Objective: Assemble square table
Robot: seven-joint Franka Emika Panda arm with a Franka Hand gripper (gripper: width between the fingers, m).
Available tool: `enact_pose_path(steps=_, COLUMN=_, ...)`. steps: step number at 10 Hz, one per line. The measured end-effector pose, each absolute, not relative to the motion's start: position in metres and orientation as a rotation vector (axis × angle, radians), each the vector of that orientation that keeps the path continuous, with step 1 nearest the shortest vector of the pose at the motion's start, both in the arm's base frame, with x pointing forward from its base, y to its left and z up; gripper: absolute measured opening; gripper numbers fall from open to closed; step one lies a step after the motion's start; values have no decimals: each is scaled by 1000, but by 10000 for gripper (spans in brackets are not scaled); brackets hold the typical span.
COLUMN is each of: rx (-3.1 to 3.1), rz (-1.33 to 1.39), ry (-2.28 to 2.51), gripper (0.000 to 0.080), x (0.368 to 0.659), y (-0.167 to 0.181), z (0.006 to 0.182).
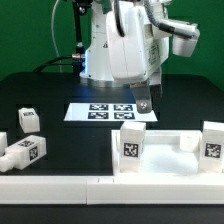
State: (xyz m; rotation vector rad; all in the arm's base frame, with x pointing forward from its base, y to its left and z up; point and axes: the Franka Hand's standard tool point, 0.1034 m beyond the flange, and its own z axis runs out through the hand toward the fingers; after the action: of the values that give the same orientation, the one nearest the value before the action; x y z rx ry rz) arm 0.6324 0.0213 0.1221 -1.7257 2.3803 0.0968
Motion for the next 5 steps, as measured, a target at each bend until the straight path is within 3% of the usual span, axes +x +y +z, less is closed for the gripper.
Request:
enact_pose_path(steps=3, rx=-1779, rz=169, ry=2352, gripper=648, x=594, y=53, z=136)
enact_pose_path(steps=5, rx=-1796, rz=204, ry=2354, gripper=648, x=590, y=57, z=134)
